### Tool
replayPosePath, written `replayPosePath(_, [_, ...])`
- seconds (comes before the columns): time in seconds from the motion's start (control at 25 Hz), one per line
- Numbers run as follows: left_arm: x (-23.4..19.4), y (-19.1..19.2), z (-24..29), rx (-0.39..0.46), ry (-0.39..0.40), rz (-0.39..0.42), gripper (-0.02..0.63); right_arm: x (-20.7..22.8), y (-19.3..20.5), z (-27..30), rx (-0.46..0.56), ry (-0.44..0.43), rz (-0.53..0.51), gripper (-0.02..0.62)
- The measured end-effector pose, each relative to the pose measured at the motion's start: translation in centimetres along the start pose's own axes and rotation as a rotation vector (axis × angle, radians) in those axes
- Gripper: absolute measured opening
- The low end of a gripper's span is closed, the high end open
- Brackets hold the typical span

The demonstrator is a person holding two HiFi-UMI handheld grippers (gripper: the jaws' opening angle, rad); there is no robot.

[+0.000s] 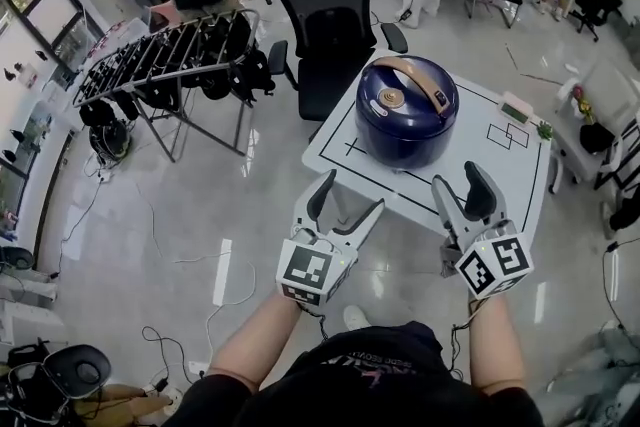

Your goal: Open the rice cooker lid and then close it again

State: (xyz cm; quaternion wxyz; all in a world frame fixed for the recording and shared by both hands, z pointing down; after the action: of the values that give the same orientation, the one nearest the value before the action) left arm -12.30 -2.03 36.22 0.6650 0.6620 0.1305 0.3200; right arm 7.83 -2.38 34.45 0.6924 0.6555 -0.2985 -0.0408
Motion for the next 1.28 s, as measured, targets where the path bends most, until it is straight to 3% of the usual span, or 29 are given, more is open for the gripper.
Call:
replayPosePath(0.56, [-3.0, 0.7, 3.4, 0.001, 0.034, -0.009, 0.357, 1.5, -0.8, 3.5, 0.018, 0.065, -0.004, 0.272])
replayPosePath(1.28, [-5.1, -0.4, 15.4, -0.003, 0.008, 0.003, 0.356, 11.7, -3.3, 9.9, 0.018, 0.076, 0.023, 0.272])
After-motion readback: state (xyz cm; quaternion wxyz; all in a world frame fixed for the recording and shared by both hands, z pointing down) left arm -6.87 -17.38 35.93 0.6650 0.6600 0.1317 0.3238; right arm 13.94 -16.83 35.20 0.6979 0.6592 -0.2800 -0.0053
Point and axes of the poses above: the fingertips, and each gripper's own axes: z forward along the fingers, x to its right, y out of its underside, the point moved 5 cm from there along -z, backward along the fingers, and after that the axes turned 11 degrees about z, right-handed, at the moved point
